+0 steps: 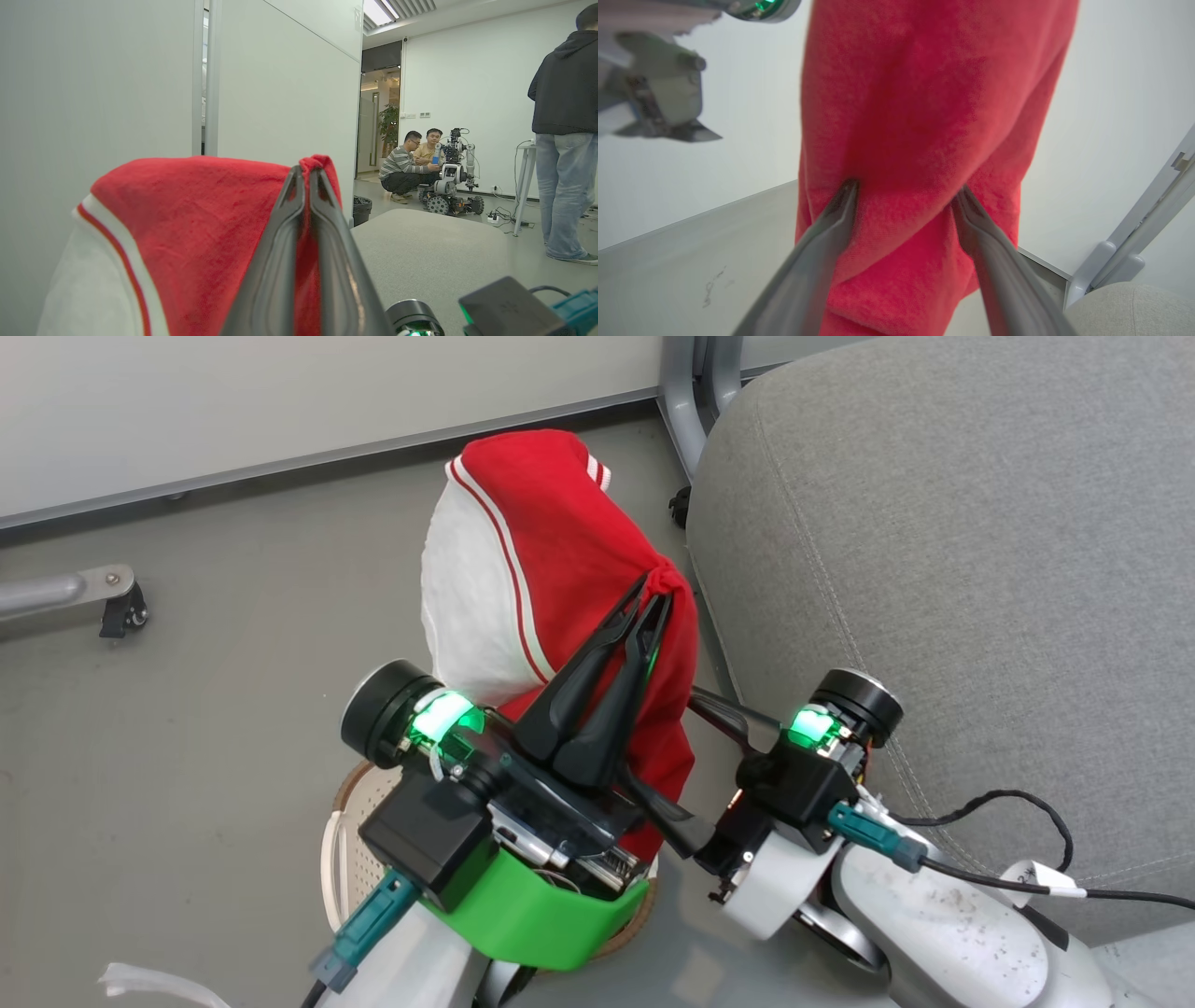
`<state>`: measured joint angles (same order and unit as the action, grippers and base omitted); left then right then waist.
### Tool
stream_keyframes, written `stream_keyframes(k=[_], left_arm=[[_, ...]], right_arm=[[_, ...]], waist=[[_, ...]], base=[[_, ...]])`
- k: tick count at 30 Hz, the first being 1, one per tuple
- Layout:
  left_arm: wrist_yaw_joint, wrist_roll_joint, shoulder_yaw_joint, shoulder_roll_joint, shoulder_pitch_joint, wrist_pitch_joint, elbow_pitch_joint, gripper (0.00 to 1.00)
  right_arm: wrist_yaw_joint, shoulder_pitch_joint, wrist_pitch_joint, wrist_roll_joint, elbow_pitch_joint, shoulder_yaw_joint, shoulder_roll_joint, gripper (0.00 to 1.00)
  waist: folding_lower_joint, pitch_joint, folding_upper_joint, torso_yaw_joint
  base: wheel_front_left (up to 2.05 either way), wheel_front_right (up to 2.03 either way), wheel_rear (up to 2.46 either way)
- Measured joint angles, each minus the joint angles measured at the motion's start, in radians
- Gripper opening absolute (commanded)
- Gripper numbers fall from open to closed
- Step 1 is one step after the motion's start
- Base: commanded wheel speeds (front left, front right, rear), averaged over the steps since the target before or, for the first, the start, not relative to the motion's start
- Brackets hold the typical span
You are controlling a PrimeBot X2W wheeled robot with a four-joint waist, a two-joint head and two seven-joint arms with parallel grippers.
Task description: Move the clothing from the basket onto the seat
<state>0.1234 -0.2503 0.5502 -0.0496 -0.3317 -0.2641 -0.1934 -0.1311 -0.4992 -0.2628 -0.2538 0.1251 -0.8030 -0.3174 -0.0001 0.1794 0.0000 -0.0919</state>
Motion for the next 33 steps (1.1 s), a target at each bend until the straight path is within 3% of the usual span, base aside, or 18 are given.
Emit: stream_keyframes(k=[9,10,11,24,33], left_arm=[[0.001,-0.013,0.012,0.0,0.0,0.0,0.004,0.0],[0.001,-0.013,0.012,0.0,0.0,0.0,0.005,0.0],[0.001,-0.015,0.012,0.0,0.0,0.0,0.005,0.0],[0.003,-0.022,0.001,0.0,0.008,0.0,0.006,0.0],[0.004,-0.056,-0.034,0.0,0.028,0.0,0.011,0.0]], right_arm=[[0.0,-0.03,0.0,-0.015,0.053,-0.018,0.054,1.0],[0.0,-0.031,0.0,-0.018,0.055,-0.019,0.058,0.42],[0.0,-0.032,0.0,-0.023,0.061,-0.019,0.062,0.0],[0.0,-0.006,0.0,0.014,0.041,0.026,0.078,0.0],[0.0,0.062,0.0,-0.012,-0.027,0.196,0.102,0.0]], waist=[[0.0,-0.006,0.0,0.005],[0.0,-0.007,0.0,0.006],[0.0,-0.009,0.0,0.006],[0.0,-0.021,0.0,0.007],[0.0,-0.026,0.0,0.009]], base=[[0.0,0.0,0.0],[0.0,0.0,0.0],[0.0,0.0,0.0],[0.0,0.0,0.0],[0.0,0.0,0.0]])
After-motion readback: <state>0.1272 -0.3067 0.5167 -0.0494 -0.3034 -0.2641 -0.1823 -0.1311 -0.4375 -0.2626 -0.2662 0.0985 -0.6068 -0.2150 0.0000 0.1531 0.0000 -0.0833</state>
